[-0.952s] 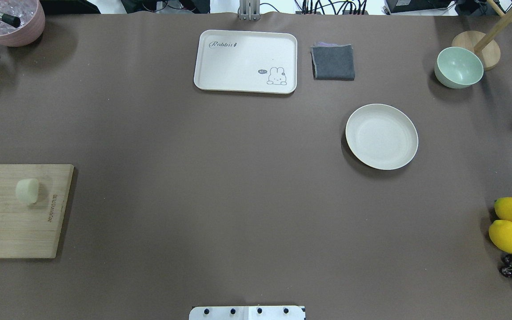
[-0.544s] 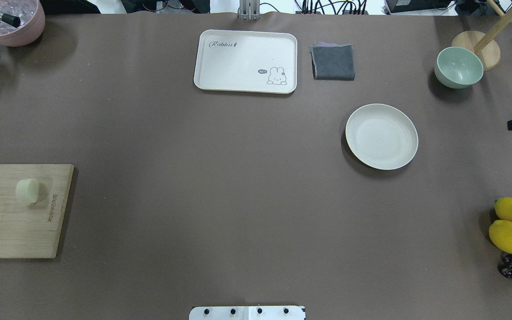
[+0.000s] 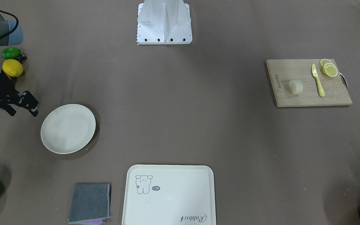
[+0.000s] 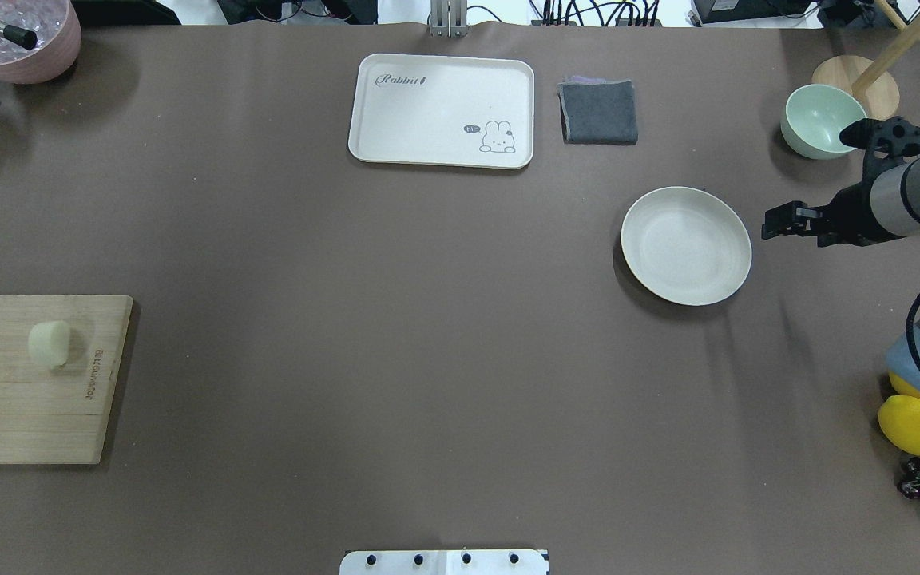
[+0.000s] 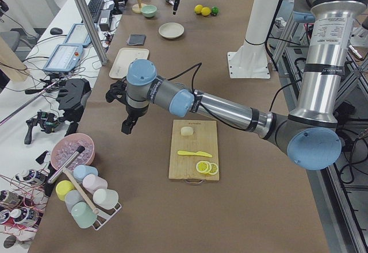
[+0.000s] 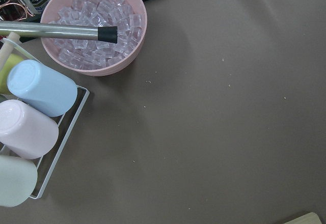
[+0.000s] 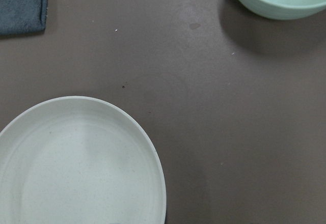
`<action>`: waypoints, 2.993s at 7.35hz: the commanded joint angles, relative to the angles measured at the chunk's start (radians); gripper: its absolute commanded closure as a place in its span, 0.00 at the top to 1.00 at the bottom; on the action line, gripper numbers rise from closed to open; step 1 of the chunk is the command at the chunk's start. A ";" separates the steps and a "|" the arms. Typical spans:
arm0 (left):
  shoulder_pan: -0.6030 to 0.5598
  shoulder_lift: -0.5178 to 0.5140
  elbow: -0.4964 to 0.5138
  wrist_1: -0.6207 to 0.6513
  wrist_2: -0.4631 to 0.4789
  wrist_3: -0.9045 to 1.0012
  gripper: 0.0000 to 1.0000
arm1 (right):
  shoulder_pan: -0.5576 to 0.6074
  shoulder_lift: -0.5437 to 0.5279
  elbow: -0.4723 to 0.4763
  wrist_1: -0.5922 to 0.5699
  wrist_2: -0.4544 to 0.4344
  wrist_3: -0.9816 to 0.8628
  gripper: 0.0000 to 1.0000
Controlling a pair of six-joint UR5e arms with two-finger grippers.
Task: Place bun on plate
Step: 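Reach the right gripper to the rim of the round white plate, then push the white plate with the right gripper toward the table centre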
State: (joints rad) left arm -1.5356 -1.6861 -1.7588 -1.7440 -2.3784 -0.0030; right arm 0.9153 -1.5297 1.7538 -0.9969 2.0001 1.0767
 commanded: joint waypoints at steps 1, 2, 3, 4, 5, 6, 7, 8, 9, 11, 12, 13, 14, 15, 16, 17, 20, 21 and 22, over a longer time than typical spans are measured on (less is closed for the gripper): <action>0.000 -0.001 -0.001 0.000 -0.001 0.001 0.98 | -0.075 0.009 -0.080 0.127 -0.052 0.091 0.64; 0.002 0.000 0.001 0.000 -0.001 0.001 0.98 | -0.085 0.011 -0.091 0.129 -0.075 0.097 0.61; 0.003 0.000 0.001 0.000 -0.001 0.001 0.98 | -0.099 0.011 -0.094 0.129 -0.084 0.112 0.57; 0.003 -0.001 0.001 0.000 -0.001 0.001 0.98 | -0.110 0.013 -0.106 0.129 -0.093 0.114 0.51; 0.003 -0.001 0.002 0.000 0.001 0.001 0.98 | -0.113 0.013 -0.105 0.129 -0.095 0.115 0.40; 0.003 0.000 0.002 0.000 0.001 0.001 0.98 | -0.116 0.013 -0.106 0.129 -0.096 0.117 0.32; 0.003 0.000 0.001 0.000 -0.001 0.001 0.98 | -0.122 0.014 -0.108 0.129 -0.101 0.115 0.29; 0.003 0.000 0.001 0.000 -0.001 0.001 0.98 | -0.127 0.019 -0.109 0.127 -0.104 0.117 0.25; 0.003 0.000 0.001 0.000 0.001 0.005 0.98 | -0.134 0.020 -0.109 0.127 -0.115 0.117 0.11; 0.003 0.000 0.001 0.000 0.001 0.001 0.98 | -0.133 0.022 -0.061 0.123 -0.112 0.123 0.00; 0.003 0.000 0.001 0.000 0.001 0.001 0.98 | -0.133 0.022 -0.009 0.115 -0.106 0.187 0.00; 0.003 0.000 0.001 0.000 0.001 0.001 0.98 | -0.133 0.022 0.053 0.107 -0.104 0.254 0.00; 0.003 0.000 0.001 0.000 -0.001 0.001 0.98 | -0.153 0.040 0.111 0.056 -0.110 0.338 0.00; 0.003 0.002 0.001 0.000 0.001 0.000 0.98 | -0.188 0.101 0.122 0.010 -0.124 0.452 0.00; 0.003 0.005 0.001 0.000 -0.001 0.000 0.98 | -0.269 0.164 0.121 -0.030 -0.221 0.556 0.00; 0.003 0.015 -0.002 0.000 -0.002 0.001 0.98 | -0.373 0.237 0.122 -0.108 -0.379 0.621 0.00; 0.002 0.022 -0.001 0.000 -0.045 0.000 0.98 | -0.579 0.402 0.099 -0.249 -0.570 0.695 0.00; 0.002 0.029 -0.002 0.000 -0.047 0.000 0.98 | -0.631 0.433 0.083 -0.253 -0.627 0.701 0.00; 0.002 0.029 -0.001 0.000 -0.045 0.000 0.98 | -0.644 0.477 0.032 -0.264 -0.632 0.701 0.00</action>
State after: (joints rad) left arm -1.5339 -1.6595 -1.7599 -1.7442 -2.4233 -0.0032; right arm 0.3096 -1.1030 1.8311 -1.2479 1.4023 1.7737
